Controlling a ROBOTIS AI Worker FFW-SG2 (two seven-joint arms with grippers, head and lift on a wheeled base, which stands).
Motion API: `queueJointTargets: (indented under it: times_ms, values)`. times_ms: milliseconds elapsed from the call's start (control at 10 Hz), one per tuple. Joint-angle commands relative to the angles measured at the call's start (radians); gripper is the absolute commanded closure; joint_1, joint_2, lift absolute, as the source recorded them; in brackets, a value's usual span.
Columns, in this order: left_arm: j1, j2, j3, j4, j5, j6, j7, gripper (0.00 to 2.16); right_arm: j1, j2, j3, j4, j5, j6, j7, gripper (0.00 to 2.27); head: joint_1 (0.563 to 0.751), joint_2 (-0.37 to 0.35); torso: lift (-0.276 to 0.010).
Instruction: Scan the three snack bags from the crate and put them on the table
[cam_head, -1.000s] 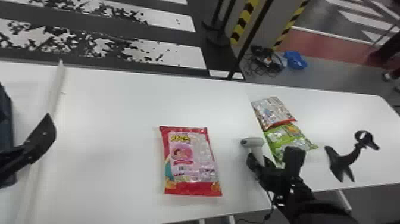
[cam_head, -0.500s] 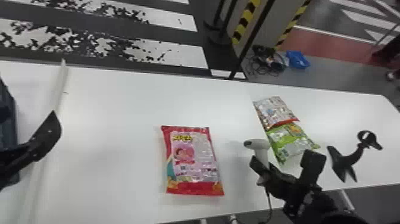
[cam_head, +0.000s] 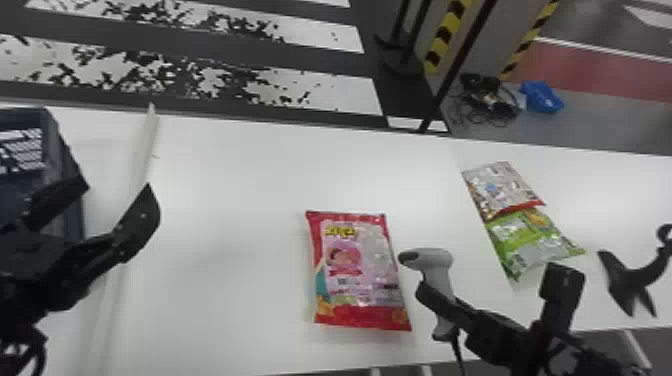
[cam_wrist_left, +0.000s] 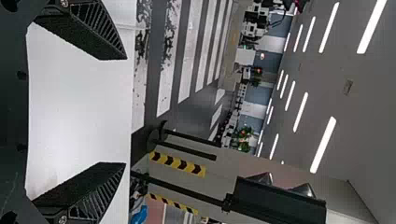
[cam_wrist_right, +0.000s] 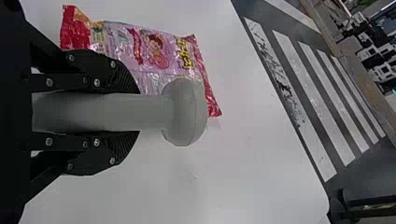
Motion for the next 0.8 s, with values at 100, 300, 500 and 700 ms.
queueJointTargets:
  times_ms: [100, 300, 500, 700]
  values:
    - [0.010, -0.002, -0.003, -0.006, -0.002, 0.000, -0.001, 0.06, 0.013, 0.000, 0.072, -0.072, 0.004, 0.035, 0.009, 2.22, 0.695, -0.173, -0.094]
    - [0.011, -0.005, -0.011, -0.009, -0.002, 0.000, 0.001, 0.06, 0.047, 0.000, 0.118, -0.126, 0.037, 0.044, 0.009, 2.24, 0.695, -0.112, -0.094]
    - [0.011, -0.005, -0.017, -0.011, -0.003, 0.000, -0.001, 0.06, 0.065, -0.001, 0.172, -0.152, 0.082, 0.056, 0.010, 2.24, 0.695, -0.083, -0.094]
    - [0.028, -0.004, -0.015, -0.023, -0.002, -0.003, -0.002, 0.06, 0.054, -0.010, 0.245, -0.135, 0.177, -0.002, 0.000, 2.24, 0.695, -0.050, -0.094]
